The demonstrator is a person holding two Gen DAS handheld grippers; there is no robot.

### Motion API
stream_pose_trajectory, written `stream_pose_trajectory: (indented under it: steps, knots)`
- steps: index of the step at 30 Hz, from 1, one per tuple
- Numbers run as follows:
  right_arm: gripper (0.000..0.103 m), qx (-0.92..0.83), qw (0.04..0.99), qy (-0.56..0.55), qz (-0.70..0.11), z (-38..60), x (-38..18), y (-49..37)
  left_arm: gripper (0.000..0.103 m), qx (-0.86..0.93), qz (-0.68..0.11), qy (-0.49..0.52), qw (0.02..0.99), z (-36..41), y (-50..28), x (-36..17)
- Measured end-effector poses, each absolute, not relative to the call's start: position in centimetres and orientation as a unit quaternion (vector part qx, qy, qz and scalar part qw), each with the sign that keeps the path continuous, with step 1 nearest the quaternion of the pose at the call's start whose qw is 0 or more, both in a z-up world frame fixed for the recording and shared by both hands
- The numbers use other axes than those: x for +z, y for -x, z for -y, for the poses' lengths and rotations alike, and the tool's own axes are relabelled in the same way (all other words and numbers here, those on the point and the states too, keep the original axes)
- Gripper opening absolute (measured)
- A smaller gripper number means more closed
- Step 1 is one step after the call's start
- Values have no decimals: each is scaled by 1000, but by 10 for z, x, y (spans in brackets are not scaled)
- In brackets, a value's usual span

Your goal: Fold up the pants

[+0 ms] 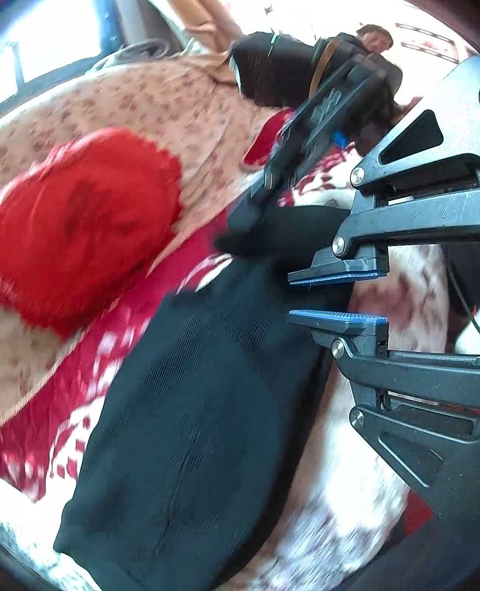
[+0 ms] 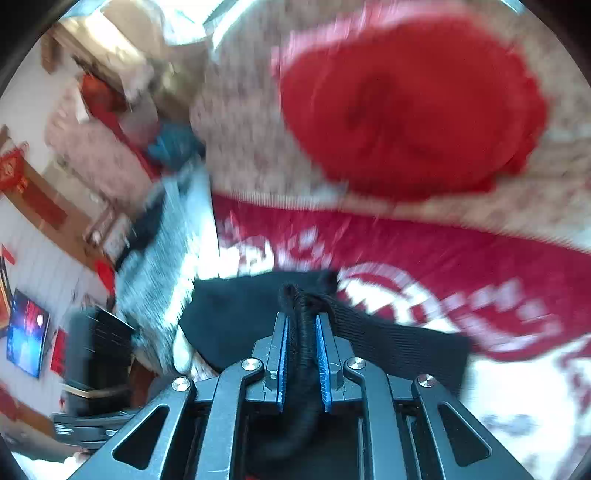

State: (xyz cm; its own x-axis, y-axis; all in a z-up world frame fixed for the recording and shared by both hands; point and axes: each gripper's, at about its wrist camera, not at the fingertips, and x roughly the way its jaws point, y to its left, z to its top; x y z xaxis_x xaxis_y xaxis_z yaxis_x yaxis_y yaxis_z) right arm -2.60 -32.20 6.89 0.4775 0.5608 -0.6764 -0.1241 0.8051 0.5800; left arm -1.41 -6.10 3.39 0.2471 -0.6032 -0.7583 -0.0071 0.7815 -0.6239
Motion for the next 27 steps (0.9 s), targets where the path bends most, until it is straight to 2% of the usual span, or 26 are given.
stream_pose_trajectory:
  steps: [1, 4, 8, 12, 14, 18, 19, 20, 22, 27]
  knots:
    - [13, 202, 813, -257, -482, 313, 50, 16, 12, -190, -583, 268, 743, 53, 10, 28]
    - [13, 190, 779, -315, -508, 307, 10, 1, 26, -180, -587, 267, 743, 39, 5, 19]
    - [13, 199, 805, -272, -487, 309, 32, 15, 42, -198, -585, 259, 742, 46, 6, 22]
    - [13, 172, 835, -222, -473, 331, 58, 44, 44, -227, -591, 228, 740, 71, 10, 25]
    - [13, 154, 841, -211, -474, 342, 58, 56, 49, -237, -604, 206, 732, 89, 12, 21]
    - [13, 116, 838, -219, -487, 364, 35, 73, 49, -241, -617, 161, 731, 120, 11, 10]
    - [13, 117, 835, -234, -485, 369, 32, 76, 40, -240, -615, 144, 737, 128, 11, 10]
    - [13, 118, 833, -243, -483, 373, 30, 79, 25, -236, -607, 125, 748, 133, 12, 12]
    - [13, 117, 837, -242, -477, 374, 33, 80, 14, -238, -590, 108, 764, 139, 8, 20]
    - [13, 125, 852, -214, -461, 365, 52, 75, 14, -244, -551, 118, 789, 123, -7, 43]
